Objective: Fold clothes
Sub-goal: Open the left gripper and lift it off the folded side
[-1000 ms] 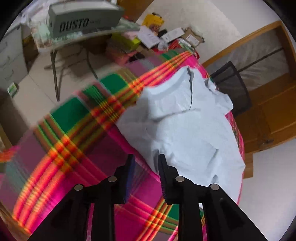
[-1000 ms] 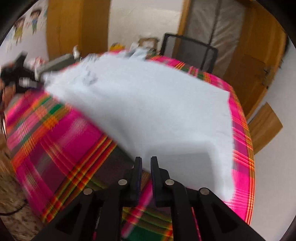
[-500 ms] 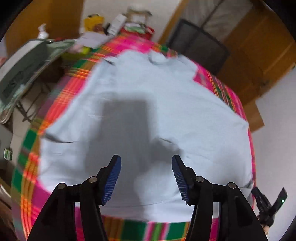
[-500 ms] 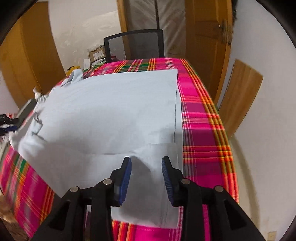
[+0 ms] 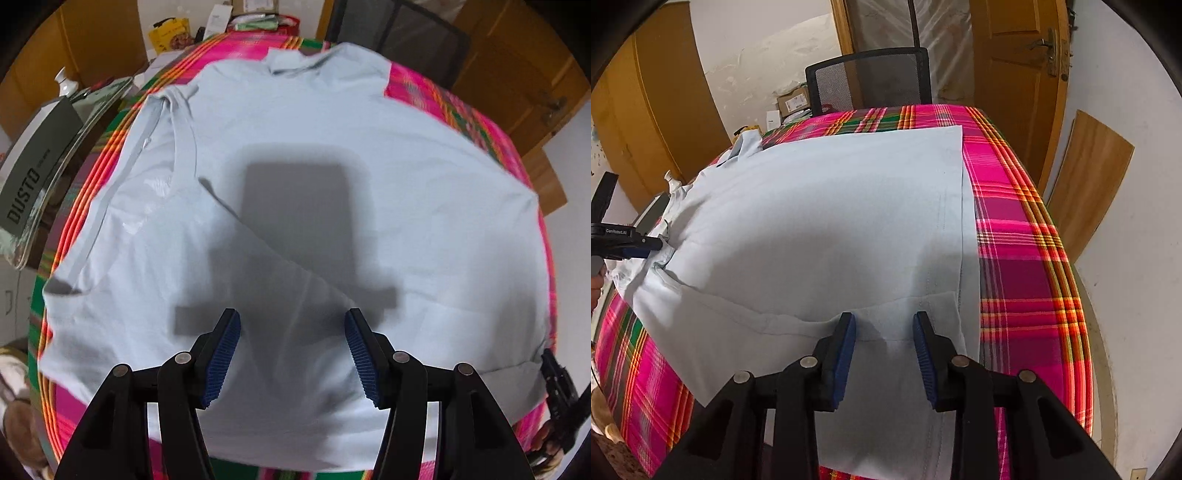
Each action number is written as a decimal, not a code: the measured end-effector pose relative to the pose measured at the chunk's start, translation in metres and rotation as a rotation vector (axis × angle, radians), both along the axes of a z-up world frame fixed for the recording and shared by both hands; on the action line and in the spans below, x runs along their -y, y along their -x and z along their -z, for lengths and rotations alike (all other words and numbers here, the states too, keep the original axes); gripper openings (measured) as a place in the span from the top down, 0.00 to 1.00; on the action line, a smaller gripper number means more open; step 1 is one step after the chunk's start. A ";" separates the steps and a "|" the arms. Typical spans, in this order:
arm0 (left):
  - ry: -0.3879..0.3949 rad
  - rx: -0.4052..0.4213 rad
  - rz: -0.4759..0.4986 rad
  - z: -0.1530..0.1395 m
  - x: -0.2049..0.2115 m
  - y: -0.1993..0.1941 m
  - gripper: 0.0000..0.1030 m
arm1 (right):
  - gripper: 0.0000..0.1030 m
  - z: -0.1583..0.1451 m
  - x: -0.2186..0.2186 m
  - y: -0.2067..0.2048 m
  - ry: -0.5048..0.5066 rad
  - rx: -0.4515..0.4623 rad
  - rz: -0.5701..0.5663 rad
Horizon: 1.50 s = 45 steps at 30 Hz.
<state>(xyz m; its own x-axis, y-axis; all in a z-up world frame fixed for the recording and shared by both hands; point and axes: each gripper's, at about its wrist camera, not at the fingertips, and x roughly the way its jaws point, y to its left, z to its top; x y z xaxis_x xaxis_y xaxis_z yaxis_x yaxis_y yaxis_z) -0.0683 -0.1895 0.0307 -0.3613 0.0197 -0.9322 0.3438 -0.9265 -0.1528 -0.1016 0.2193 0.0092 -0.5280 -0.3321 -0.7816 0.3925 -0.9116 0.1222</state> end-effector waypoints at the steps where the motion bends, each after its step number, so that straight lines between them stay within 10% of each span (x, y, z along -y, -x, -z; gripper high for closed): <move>1: 0.003 -0.001 0.017 0.000 -0.005 0.000 0.41 | 0.71 0.000 0.001 0.000 -0.001 -0.002 0.001; 7: -0.009 -0.003 -0.021 0.008 -0.005 0.006 0.46 | 0.74 0.002 0.003 0.000 0.003 -0.013 0.006; 11: 0.024 -0.015 -0.031 0.008 -0.001 0.007 0.88 | 0.87 0.002 0.003 0.000 0.003 -0.021 0.002; 14: -0.017 -0.045 -0.062 0.008 0.008 0.007 0.94 | 0.95 0.001 0.000 0.001 0.013 -0.025 0.010; 27: -0.007 -0.255 -0.163 -0.017 0.022 0.003 0.95 | 0.96 -0.020 -0.014 0.007 0.056 -0.126 0.118; 38: -0.029 -0.158 -0.171 0.012 0.027 0.015 0.92 | 0.90 0.002 -0.011 0.027 0.029 -0.058 0.175; 45: -0.093 -0.176 -0.196 0.011 0.044 0.009 0.60 | 0.82 -0.005 -0.015 0.022 -0.005 -0.075 0.247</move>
<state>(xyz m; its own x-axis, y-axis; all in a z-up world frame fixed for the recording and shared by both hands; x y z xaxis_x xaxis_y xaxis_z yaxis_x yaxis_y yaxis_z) -0.0769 -0.2339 0.0197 -0.5229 0.0161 -0.8522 0.4754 -0.8244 -0.3073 -0.1232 0.2341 0.0146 -0.6496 -0.1815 -0.7383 0.1653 -0.9816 0.0959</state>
